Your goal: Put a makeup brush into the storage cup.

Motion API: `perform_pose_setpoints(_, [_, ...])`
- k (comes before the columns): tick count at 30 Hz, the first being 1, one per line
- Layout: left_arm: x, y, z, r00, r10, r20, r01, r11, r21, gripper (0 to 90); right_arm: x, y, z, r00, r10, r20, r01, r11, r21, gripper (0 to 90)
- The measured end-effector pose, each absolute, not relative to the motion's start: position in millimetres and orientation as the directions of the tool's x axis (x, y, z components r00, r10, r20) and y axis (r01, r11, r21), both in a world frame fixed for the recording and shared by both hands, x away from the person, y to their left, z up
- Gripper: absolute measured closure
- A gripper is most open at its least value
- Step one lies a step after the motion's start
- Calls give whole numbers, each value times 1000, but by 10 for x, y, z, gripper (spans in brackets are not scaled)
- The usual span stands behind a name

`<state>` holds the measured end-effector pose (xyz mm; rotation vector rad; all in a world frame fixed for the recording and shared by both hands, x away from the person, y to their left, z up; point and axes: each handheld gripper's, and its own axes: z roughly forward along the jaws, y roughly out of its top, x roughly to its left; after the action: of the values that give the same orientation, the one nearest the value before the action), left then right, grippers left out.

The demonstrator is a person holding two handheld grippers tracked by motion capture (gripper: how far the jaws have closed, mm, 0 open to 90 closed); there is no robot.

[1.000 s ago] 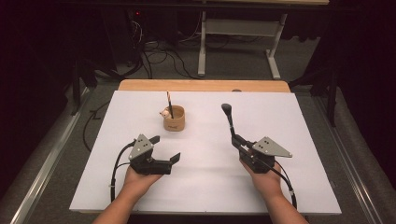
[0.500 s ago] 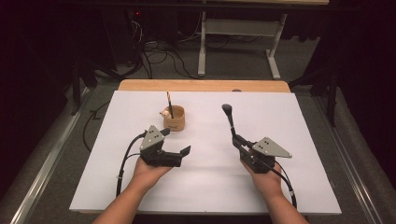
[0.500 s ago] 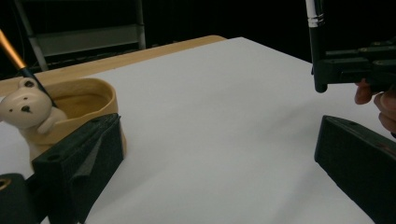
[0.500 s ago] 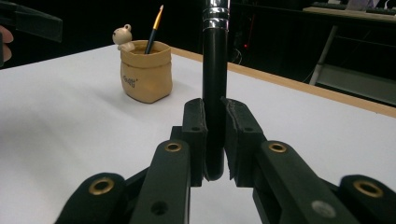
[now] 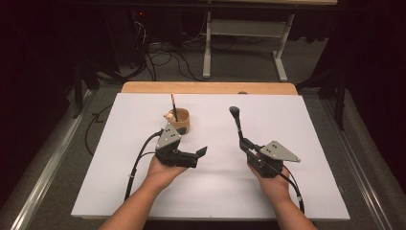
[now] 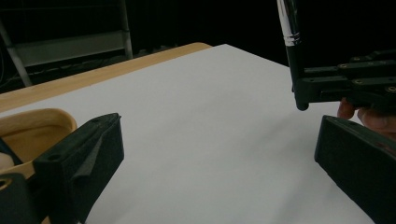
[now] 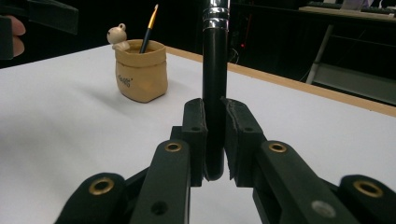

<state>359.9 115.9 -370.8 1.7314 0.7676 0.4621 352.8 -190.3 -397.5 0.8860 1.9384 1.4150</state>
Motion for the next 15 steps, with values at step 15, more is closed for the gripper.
perform_pose_setpoints(15, [3568, 1070, -3744, 727, 681, -85, 251, -148, 957, 21, 3511, -1902, -3977, -616, 785, -68, 171, 216, 961, 815])
